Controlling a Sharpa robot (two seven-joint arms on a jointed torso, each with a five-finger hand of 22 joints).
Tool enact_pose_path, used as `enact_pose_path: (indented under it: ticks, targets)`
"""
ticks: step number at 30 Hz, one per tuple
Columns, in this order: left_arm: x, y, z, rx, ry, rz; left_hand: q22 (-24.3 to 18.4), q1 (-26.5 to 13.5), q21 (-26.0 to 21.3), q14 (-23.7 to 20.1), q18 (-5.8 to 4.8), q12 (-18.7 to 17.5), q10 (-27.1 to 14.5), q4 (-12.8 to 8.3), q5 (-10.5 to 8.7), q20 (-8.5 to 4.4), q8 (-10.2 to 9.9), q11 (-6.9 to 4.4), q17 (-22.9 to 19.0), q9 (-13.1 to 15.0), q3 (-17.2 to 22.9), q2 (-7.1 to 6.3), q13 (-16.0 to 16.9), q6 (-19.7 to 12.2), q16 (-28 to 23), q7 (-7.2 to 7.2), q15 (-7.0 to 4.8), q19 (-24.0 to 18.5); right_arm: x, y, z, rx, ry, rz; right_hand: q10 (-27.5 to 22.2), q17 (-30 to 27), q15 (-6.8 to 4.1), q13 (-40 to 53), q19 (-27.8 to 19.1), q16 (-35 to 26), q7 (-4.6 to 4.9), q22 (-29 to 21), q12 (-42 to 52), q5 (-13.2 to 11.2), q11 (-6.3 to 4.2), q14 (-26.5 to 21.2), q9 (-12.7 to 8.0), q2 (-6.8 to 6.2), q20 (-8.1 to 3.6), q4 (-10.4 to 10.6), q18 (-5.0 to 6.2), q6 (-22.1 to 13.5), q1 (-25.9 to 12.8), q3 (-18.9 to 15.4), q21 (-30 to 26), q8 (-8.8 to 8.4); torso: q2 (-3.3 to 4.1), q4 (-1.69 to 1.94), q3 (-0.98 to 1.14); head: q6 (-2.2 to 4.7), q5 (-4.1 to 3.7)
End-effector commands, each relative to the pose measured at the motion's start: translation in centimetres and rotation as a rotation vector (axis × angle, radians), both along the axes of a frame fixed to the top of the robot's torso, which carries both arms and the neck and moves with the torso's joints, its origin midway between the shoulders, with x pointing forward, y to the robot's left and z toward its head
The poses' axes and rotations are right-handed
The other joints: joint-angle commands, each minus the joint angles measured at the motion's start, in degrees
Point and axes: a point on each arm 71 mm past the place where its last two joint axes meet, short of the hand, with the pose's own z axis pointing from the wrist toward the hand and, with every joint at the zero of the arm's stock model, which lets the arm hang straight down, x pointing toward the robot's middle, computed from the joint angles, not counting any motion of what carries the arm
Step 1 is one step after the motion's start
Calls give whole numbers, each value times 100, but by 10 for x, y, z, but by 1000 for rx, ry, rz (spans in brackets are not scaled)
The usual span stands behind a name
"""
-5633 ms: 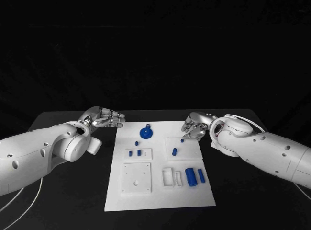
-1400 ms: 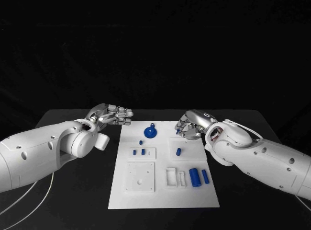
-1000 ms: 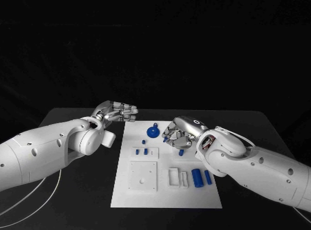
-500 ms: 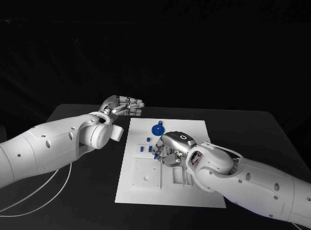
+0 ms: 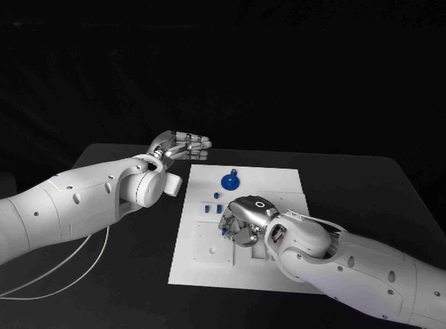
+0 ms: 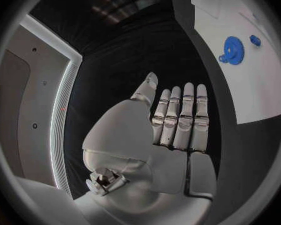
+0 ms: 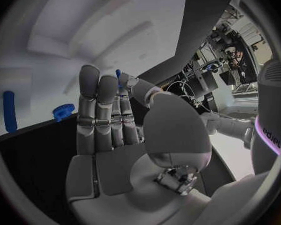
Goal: Assemble the parts on the task board
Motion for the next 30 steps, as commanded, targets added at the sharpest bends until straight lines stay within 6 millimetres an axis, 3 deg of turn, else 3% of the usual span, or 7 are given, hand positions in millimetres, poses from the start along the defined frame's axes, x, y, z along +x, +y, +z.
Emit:
enact_pose_path:
  ticks: [1, 20, 30]
  targets:
    - [0, -2, 2, -15, -15, -3, -9, 3, 10, 15, 90, 21, 9, -42, 27, 4, -6, 0, -1, 5, 1, 19, 8, 18, 4, 19, -7, 3, -1, 0, -3, -41, -9, 5, 42, -5, -17, 5, 44, 36, 0, 5, 31, 18, 15, -14, 6, 27, -1, -40, 165, 26, -9, -2, -20, 41, -5, -11, -5, -13, 12]
    - [0, -1, 2, -15, -6, -4, -6, -29, 15, 13, 96, 22, 0, -63, 21, 5, -6, 5, 0, 5, -6, 28, 8, 17, 5, 20, -5, 13, -4, -1, -9, -64, 5, 5, 48, -10, -18, 5, 53, 44, -1, 56, 32, 11, 14, -14, 7, 30, -1, -47, 160, 30, -16, -1, -45, 41, -5, -17, 6, -49, 63]
    - [1, -1, 1, -17, -2, -9, -6, -42, 17, 3, 100, 21, -9, -62, 10, 9, -6, 9, -1, 5, -16, 28, 8, 10, 3, 23, -1, 14, -3, 0, -11, -91, -12, -2, 49, -20, -16, 5, 64, 50, -1, 140, 31, -33, 12, -20, 7, 40, 0, -56, 152, 32, -22, 1, -100, 41, -4, -12, -3, -40, 41]
